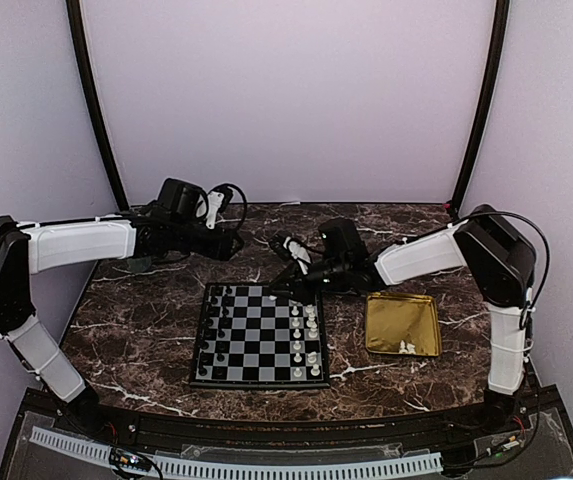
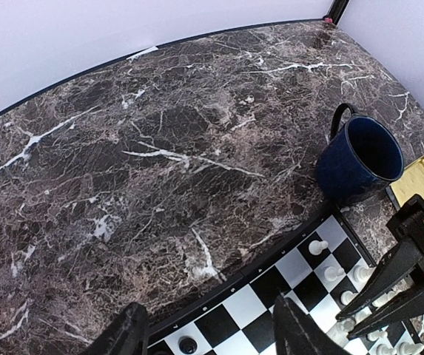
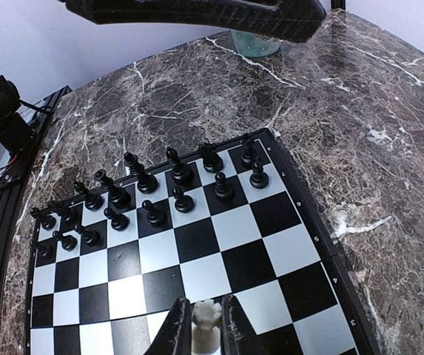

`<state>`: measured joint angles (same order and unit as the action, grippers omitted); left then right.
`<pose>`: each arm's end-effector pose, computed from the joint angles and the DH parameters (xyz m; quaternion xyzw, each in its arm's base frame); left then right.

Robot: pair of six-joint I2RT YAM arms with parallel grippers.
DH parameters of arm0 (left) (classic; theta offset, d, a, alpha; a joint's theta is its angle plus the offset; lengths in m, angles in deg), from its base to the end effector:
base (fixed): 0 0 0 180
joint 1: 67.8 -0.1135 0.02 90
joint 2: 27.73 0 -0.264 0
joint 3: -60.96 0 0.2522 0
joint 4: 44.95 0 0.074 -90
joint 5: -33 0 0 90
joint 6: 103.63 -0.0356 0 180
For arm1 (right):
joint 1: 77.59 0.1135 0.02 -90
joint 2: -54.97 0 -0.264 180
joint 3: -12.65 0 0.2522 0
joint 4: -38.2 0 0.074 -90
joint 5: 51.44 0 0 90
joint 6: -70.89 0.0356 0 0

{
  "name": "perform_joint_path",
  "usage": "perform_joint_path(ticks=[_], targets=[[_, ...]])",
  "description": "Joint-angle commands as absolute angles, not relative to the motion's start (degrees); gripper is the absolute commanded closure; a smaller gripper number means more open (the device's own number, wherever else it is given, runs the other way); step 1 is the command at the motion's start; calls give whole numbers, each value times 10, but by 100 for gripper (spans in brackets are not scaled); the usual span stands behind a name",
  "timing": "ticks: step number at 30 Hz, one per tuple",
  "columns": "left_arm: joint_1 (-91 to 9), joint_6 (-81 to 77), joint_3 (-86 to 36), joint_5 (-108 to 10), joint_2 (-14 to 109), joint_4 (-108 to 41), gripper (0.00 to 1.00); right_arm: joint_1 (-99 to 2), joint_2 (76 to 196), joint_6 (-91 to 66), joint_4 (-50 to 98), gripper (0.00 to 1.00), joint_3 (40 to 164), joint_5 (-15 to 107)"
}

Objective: Set up the chess pieces on the board
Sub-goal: Place the rook on the chessboard, then pick up the rook from the chessboard.

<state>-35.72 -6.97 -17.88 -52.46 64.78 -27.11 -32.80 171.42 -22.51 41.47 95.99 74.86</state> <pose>0.3120 -0.1989 0.2604 0.2107 0.8462 -0.1945 0.4491 0.2959 0.3235 0.1610 -0.4782 0.6869 0.4205 0.3503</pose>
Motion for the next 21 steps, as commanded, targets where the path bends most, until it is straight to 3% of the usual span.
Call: perform_joint_path(ticks=[1, 12, 17, 21], targets=[[-360, -77, -170, -526, 653, -283, 40, -323, 1726, -231, 440, 82, 965, 754], [-358, -57, -210, -429, 679, -198, 44, -346, 1668, -228, 410, 78, 953, 770], [-336, -78, -246, -378, 694, -143, 47, -400, 1583, -235, 315, 74, 959, 791], [-297, -128, -297, -402, 728, -65, 49, -453, 1509, -278, 183, 71, 964, 767]])
